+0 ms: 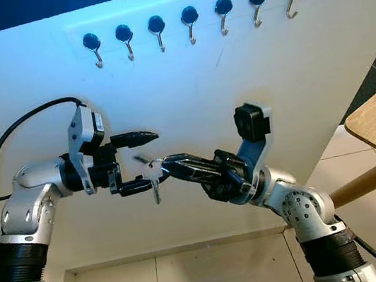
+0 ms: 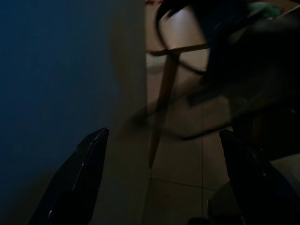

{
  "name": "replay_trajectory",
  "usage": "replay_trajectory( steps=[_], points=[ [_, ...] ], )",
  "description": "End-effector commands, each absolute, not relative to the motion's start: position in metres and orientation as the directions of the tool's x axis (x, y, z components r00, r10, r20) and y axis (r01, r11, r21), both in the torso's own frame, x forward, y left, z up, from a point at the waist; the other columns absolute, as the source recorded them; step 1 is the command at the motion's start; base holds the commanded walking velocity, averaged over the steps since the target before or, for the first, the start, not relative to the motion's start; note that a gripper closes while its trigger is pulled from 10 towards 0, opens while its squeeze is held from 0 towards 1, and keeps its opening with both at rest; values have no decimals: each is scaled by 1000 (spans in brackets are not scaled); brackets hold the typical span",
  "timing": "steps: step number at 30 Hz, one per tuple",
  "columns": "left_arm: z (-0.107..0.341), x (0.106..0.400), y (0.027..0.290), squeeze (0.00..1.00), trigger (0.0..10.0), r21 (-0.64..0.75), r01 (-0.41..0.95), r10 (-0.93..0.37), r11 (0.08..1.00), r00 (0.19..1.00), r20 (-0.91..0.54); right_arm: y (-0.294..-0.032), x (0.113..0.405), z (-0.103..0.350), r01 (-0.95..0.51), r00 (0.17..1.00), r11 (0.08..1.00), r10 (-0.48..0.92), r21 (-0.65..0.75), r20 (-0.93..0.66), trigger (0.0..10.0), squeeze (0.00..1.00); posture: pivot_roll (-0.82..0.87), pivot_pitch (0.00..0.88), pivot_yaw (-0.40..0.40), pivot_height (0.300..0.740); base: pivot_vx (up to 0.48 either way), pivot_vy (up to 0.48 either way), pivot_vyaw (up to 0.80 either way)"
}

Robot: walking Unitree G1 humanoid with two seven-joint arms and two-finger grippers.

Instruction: Hang keys on a hook

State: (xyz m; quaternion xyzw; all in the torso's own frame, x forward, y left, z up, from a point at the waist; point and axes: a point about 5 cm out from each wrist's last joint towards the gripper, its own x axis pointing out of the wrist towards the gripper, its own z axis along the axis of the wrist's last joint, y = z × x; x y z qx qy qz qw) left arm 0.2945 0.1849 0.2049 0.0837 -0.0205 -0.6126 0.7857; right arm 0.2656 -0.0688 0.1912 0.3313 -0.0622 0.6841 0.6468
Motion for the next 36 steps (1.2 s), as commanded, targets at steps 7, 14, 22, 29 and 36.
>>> replay_trajectory(
  steps=[7,14,22,29,36],
  points=[
    [190,286,210,0,10000,94,952,-951,291,298,-83,-74,268,198,-934,70,-142,825,327,560,1373,0,-92,128,95,740,0,0,0],
    [177,279,225,0,10000,41,948,-942,314,317,-110,-75,270,199,-937,88,-123,823,327,561,1020,0,-88,129,95,740,0,0,0],
    [150,281,240,0,10000,-4,898,-885,440,433,-170,-72,276,206,-937,127,-106,786,334,605,0,0,-82,128,95,740,0,0,0],
    [121,283,259,0,10000,-51,789,-778,613,590,-217,-69,286,212,-929,197,-70,737,363,647,0,0,-79,128,93,740,0,0,0],
    [76,277,290,0,10000,-105,501,-506,859,802,-315,-62,299,214,-920,265,-8,723,391,638,0,0,-72,131,89,740,0,0,0]
  ],
)
